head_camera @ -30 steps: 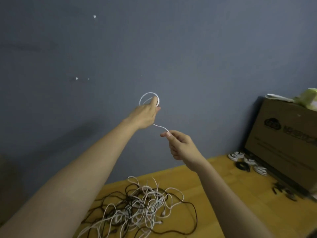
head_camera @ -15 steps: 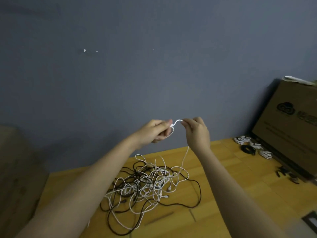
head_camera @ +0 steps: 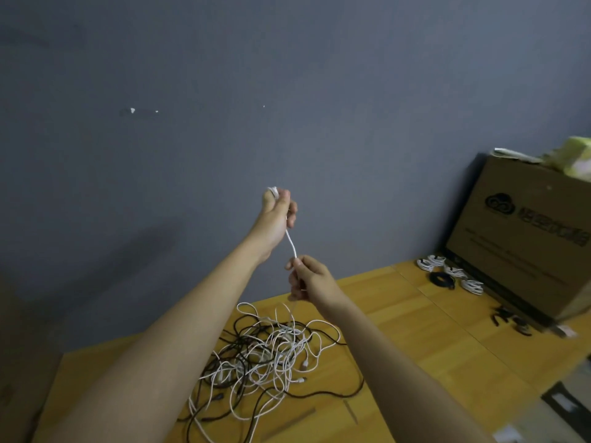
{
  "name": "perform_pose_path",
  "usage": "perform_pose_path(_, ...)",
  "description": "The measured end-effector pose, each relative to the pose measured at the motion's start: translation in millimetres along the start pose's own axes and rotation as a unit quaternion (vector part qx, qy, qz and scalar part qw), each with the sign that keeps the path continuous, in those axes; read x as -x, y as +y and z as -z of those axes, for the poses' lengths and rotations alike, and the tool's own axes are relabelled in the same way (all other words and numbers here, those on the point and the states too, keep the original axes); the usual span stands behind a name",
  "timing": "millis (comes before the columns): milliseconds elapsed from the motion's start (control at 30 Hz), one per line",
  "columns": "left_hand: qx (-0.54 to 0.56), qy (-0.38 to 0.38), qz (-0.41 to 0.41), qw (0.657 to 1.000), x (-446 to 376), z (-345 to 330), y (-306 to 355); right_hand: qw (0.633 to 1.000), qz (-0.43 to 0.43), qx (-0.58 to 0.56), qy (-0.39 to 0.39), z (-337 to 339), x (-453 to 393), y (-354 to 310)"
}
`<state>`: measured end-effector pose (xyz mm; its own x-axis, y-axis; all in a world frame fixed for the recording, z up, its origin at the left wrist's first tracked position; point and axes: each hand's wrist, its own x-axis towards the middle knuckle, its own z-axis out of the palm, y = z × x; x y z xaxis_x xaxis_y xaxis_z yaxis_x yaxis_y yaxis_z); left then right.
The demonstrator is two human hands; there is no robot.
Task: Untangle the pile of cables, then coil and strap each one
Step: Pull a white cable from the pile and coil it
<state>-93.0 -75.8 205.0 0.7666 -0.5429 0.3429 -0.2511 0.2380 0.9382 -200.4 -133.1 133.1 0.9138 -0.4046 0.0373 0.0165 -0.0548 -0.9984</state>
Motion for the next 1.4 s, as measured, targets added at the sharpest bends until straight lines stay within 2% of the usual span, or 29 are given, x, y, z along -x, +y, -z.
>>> perform_pose_path(67,-0.092,0.013,-0.04,0.995,-8.2,3.7,0.5,0.999,-0.002,0.039,-0.01,1.0,6.7,-1.9)
perform_pose_path(133,-0.231,-0.012,-0.063,0.971,-11.6,10.4,0.6,0.987,0.035,0.158,-0.012,4.6,13.6,-6.5)
perform_pose_path(200,-0.375,-0.061,-0.084,0.921,-8.9,15.9,-4.5,0.937,0.103,0.335,-0.009,11.2,17.9,-12.4)
perform_pose_path(267,-0.461,-0.106,-0.104,0.875,-1.8,18.3,-10.9,0.891,0.174,0.42,0.011,19.1,21.2,-22.9)
perform_pose_path(333,-0.458,-0.139,-0.113,0.871,7.5,20.4,-14.0,0.866,0.246,0.428,0.083,31.0,23.3,-38.9)
perform_pose_path(400,-0.377,-0.168,-0.123,0.903,15.4,21.4,-11.6,0.837,0.317,0.419,0.154,45.6,19.0,-59.6)
perform_pose_path(467,-0.3,-0.193,-0.107,0.928,21.2,19.9,-0.9,0.822,0.364,0.399,0.179,58.3,8.8,-78.2)
perform_pose_path(533,-0.232,-0.248,-0.057,0.939,26.7,19.1,9.7,0.846,0.349,0.361,0.18,63.9,-3.7,-86.2)
perform_pose_path(633,-0.067,-0.314,0.034,0.946,37.4,21.1,12.6,0.914,0.247,0.282,0.154,56.5,-14.5,-64.4)
perform_pose_path(733,0.065,-0.267,0.072,0.959,44.5,22.5,8.6,0.976,0.138,0.135,0.104,32.6,-10.7,-18.1)
perform_pose_path(800,0.134,-0.211,0.066,0.966,42.9,22.7,8.3,0.993,0.068,0.077,0.059,14.6,-1.8,11.4)
perform_pose_path(867,0.153,-0.133,0.048,0.978,36.4,21.9,7.6,0.997,0.015,0.073,0.015,2.1,8.0,35.0)
perform_pose_path(933,0.048,-0.048,0.009,0.998,31.1,21.6,0.5,0.995,-0.004,0.098,-0.025,-5.5,17.5,51.3)
perform_pose_path(1000,-0.147,-0.024,-0.057,0.987,29.7,24.9,-13.0,0.988,0.005,0.136,-0.066,-10.6,25.7,57.2)
perform_pose_path(1033,-0.267,-0.048,-0.081,0.959,30.2,29.1,-21.0,0.984,0.014,0.157,-0.083,-10.9,28.1,57.0)
perform_pose_path(1100,-0.5,-0.121,-0.091,0.853,33.0,40.0,-36.7,0.974,0.033,0.207,-0.081,-5.3,27.9,52.4)
perform_pose_path(1133,-0.571,-0.156,-0.066,0.803,34.8,45.2,-42.2,0.968,0.048,0.239,-0.054,0.5,25.7,49.6)
perform_pose_path(1167,-0.601,-0.194,-0.031,0.775,37.5,48.5,-46.7,0.956,0.072,0.283,-0.011,8.9,22.8,47.2)
perform_pose_path(1200,-0.592,-0.237,0.004,0.77,41.3,49.3,-49.6,0.929,0.109,0.35,0.045,18.7,19.7,45.2)
perform_pose_path(1267,-0.521,-0.312,0.044,0.794,51.7,46.6,-53.9,0.822,0.211,0.508,0.145,36.4,13.9,47.0)
perform_pose_path(1300,-0.485,-0.33,0.05,0.808,56.1,44.0,-55.6,0.781,0.248,0.55,0.162,40.4,11.5,50.6)
perform_pose_path(1333,-0.451,-0.335,0.047,0.826,59.2,41.8,-56.7,0.766,0.257,0.567,0.159,41.3,9.8,55.3)
perform_pose_path(1367,-0.417,-0.329,0.043,0.846,60.7,40.3,-56.1,0.785,0.233,0.558,0.139,39.6,9.5,58.9)
perform_pose_path(1400,-0.384,-0.32,0.038,0.865,61.1,39.2,-54.1,0.818,0.183,0.533,0.117,38.0,8.1,64.2)
